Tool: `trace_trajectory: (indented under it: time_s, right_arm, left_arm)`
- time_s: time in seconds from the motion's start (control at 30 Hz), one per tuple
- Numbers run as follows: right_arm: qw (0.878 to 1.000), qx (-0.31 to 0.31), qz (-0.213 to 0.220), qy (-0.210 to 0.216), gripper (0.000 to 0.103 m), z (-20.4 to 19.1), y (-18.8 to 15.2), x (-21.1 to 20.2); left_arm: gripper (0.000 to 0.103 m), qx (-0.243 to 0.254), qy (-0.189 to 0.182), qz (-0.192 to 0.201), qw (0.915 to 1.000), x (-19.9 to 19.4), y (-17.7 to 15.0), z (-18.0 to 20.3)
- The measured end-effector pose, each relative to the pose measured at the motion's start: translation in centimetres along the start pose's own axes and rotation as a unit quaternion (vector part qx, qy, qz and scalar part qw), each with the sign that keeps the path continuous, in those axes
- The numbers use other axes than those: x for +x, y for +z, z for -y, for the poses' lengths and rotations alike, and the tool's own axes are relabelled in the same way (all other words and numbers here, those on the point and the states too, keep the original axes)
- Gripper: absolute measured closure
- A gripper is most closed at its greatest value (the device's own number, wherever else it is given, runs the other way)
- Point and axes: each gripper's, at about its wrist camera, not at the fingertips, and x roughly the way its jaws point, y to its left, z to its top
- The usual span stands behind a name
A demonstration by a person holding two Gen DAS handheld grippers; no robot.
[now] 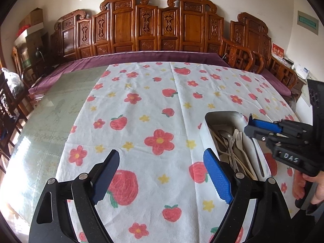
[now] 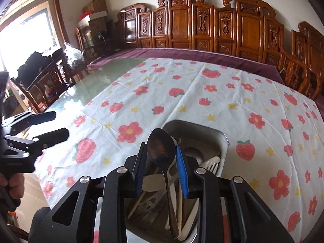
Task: Organize utensils
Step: 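Open both tools to release the metal spoons into the tray and withdraw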
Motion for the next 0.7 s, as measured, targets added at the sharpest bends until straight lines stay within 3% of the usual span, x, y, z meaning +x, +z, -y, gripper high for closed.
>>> trace_trajectory:
  time_s: [0.5, 0.7]
  right_arm:
    - [0.998, 0.034, -0.046, -0.031, 0.072, 3.3, 0.1, 4.9]
    - [0.998, 0.028, -0.057, -0.015, 0.072, 2.6, 0.4, 6.0]
  left_arm:
    - [0.022, 0.009, -0.027, 0.001, 0.9996, 0.4, -0.3, 2.8]
    - [0.021, 0.014, -0.026, -0.004, 0.9995, 1.2, -0.6, 3.2]
